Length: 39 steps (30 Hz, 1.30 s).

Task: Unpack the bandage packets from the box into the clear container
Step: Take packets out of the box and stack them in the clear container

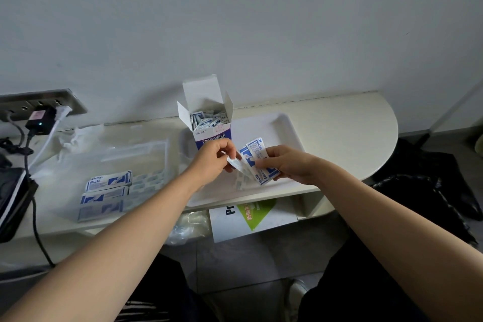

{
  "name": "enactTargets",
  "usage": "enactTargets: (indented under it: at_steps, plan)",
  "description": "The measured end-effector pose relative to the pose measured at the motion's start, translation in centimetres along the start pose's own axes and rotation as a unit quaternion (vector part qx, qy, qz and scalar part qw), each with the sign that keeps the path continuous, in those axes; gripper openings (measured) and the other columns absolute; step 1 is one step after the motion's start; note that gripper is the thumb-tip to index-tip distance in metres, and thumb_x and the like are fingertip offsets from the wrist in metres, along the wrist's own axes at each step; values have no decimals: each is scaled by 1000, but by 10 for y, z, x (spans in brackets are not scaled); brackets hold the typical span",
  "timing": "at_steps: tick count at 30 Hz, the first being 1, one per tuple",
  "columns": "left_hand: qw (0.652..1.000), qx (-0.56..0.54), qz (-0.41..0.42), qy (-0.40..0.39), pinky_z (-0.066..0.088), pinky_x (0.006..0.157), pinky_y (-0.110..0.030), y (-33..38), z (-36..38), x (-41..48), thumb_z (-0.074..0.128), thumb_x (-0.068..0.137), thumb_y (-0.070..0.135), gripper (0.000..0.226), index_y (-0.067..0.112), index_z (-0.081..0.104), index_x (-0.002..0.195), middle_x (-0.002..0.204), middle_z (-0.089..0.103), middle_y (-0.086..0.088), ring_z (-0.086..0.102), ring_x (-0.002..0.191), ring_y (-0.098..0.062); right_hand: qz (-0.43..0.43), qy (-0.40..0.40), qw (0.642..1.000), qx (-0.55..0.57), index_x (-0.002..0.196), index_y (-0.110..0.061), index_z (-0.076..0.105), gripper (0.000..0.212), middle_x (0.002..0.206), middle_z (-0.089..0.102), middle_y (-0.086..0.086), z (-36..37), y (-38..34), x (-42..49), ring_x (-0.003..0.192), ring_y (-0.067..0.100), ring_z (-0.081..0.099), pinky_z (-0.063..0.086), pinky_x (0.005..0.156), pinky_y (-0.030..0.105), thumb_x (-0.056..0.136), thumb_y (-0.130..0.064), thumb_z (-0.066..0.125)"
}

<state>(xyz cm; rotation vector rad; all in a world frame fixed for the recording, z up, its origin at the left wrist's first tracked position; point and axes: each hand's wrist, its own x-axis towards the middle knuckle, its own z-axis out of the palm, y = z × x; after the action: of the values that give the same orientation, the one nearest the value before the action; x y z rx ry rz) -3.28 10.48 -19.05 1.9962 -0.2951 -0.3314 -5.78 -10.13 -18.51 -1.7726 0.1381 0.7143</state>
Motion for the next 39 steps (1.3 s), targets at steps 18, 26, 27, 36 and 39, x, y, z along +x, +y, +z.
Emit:
enactTargets:
  at_steps: [18,26,27,36,39]
  plan:
    - [957,277,79,8,40,63,-28,19,31,-14,75,78,32,40,25,58,114,73,51,7,55,73,-18,-116,178,856,-471,87,-17,62,10,85,62,2,0,0,-9,78,24,56,44,63,32,80,-19,69]
    - [954,290,71,24,41,61,-28,9,46,-10,68,84,25,13,20,66,95,69,54,6,59,72,-23,-90,177,878,-436,87,-23,62,21,89,57,-4,-14,14,-11,82,19,55,48,69,32,72,-24,75]
    - [956,285,68,24,42,60,-29,8,45,-10,69,83,27,13,20,65,93,68,55,6,59,72,-23,-88,176,880,-432,85,-23,62,19,87,57,-3,-16,15,-11,81,19,55,48,69,33,72,-24,75]
    - [960,263,82,48,35,55,-25,9,48,-7,58,90,39,21,25,69,78,56,55,9,54,61,-15,-104,160,888,-418,82,-21,66,12,86,66,-1,-16,19,-8,77,16,57,52,71,36,73,-17,72]
    - [965,253,60,44,42,60,-26,2,45,-6,59,90,36,16,26,71,88,58,57,10,55,63,-14,-103,162,889,-415,83,-23,66,12,86,66,-1,-17,21,-8,80,18,59,52,71,37,73,-21,73]
